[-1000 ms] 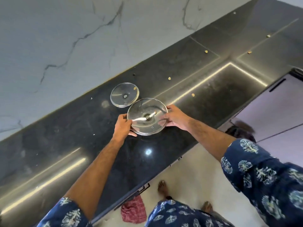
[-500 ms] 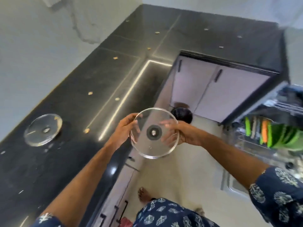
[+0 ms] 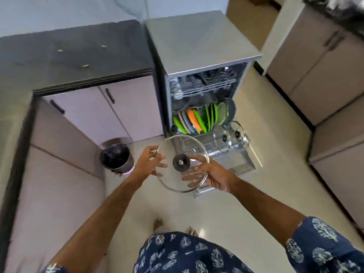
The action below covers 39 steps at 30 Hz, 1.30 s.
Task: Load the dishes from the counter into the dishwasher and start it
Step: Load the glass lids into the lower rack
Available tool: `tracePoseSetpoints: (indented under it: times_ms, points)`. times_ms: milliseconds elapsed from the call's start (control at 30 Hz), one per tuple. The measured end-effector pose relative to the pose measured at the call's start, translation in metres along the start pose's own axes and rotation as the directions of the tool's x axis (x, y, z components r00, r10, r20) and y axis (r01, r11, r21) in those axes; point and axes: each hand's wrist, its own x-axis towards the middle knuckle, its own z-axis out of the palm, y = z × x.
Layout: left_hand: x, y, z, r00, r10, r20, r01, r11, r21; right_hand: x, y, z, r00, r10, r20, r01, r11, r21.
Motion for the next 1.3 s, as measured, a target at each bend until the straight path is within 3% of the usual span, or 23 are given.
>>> tracePoseSetpoints:
  times_ms: [133,267,400,567,733,833,900,1033,1300]
  points:
    - [0.042,-0.007,0.066,0.994,-0.050,0.100,0.051,0.999,-0.010,-0.014,-0.008,-0.062,0.994,-0.044,-0.100,0.052,0.996,0.071]
    - [0.098,-0.002,0.113,0.979,-0.037,0.202,0.007,0.989,0.147,-0.013,-0.032,-0.118,0.987,0.060,-0.149,-0.065,0.998,-0.028]
    - [0.166,-0.001,0.152,0.942,-0.036,0.335,-0.073,0.949,0.306,0.014,-0.065,-0.164,0.975,0.194,-0.107,-0.209,0.964,-0.166]
    - [0.258,-0.020,0.194,0.954,-0.031,0.298,-0.091,0.918,0.387,0.075,-0.095,-0.227,0.936,0.215,-0.278,-0.288,0.923,-0.255]
    - [0.347,-0.080,0.219,0.961,-0.117,0.252,-0.035,0.848,0.529,0.169,-0.097,-0.299,0.850,0.151,-0.505,-0.385,0.832,-0.399]
    - [0.393,-0.136,0.230,0.964,-0.147,0.221,-0.033,0.761,0.648,0.223,-0.087,-0.335,0.811,0.034,-0.584,-0.397,0.766,-0.506]
    - [0.417,-0.171,0.240,0.964,-0.159,0.213,-0.046,0.690,0.722,0.256,-0.077,-0.355,0.806,-0.074,-0.588,-0.394,0.674,-0.624]
    - [0.471,-0.232,0.270,0.971,-0.125,0.204,-0.102,0.557,0.825,0.314,-0.049,-0.398,0.804,-0.233,-0.547,-0.440,0.386,-0.811]
    - [0.536,-0.296,0.324,0.967,-0.116,0.229,-0.175,0.355,0.919,0.366,-0.014,-0.439,0.762,-0.356,-0.542,-0.445,0.320,-0.836]
